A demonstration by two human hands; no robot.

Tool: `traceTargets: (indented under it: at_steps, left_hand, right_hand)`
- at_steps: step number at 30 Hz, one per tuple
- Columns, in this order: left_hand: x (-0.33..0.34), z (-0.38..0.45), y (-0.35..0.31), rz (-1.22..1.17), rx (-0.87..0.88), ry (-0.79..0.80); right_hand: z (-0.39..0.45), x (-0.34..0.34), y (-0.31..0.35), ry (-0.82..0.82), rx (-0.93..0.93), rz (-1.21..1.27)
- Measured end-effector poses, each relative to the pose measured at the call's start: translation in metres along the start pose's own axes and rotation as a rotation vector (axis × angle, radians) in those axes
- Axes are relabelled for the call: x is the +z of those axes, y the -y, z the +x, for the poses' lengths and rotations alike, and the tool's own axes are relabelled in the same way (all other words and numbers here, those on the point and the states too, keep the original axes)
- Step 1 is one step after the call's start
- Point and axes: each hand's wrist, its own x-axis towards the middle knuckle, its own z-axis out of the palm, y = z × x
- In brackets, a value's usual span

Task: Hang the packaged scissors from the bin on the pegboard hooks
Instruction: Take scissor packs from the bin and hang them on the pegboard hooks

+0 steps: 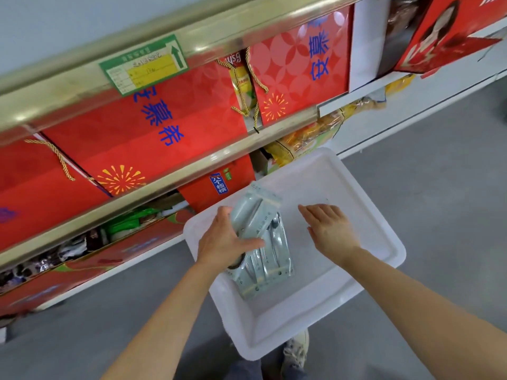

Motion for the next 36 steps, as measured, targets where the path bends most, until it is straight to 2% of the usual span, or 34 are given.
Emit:
traceTargets:
  at_steps: [3,6,9,13,19,24,26,29,31,36]
  left_hand:
    - [-0.007,-0.030,0.011,-0.535,-0.099,-0.204]
    - [-0.008,-0.049,0.021,-0.792,-0.146,-0.329]
    - [-0.001,-0.057,0.030,-0.850,-0.188,-0.366]
    - [0.011,-0.065,0.036,-0.818,-0.217,-0.364]
    - [0.024,-0.076,0.040,-0.842,-0.240,-0.395]
    - [0.034,-0.079,0.037,-0.923,-0.196,-0.430]
    - [0.035,-0.080,0.036,-0.967,-0.192,-0.448]
    - [0.033,-0.082,0.038,-0.981,-0.175,-0.501]
    - [0.027,-0.086,0.036,-0.975,-0.160,-0.541]
    - [0.002,-0.105,0.013,-1.023,-0.068,-0.658]
  right_hand:
    - [0.008,0.021,0.001,0.216,-0.331,-0.149]
    - [0.025,0.049,0.007,0.345,-0.591,-0.299]
    - [0.043,0.066,0.020,0.409,-0.754,-0.382]
    - [0.050,0.076,0.023,0.330,-0.842,-0.494]
    - [0.040,0.088,-0.001,0.234,-0.689,-0.442]
    - [0.026,0.085,-0.009,0.437,-0.442,-0.289]
    - [0.014,0.084,-0.010,0.467,-0.379,-0.208]
    - [0.005,0.067,-0.006,0.521,-0.193,0.046]
    - [0.003,0.049,-0.001,0.500,-0.031,0.208]
    - [0.008,-0.002,0.016,0.313,0.224,0.693]
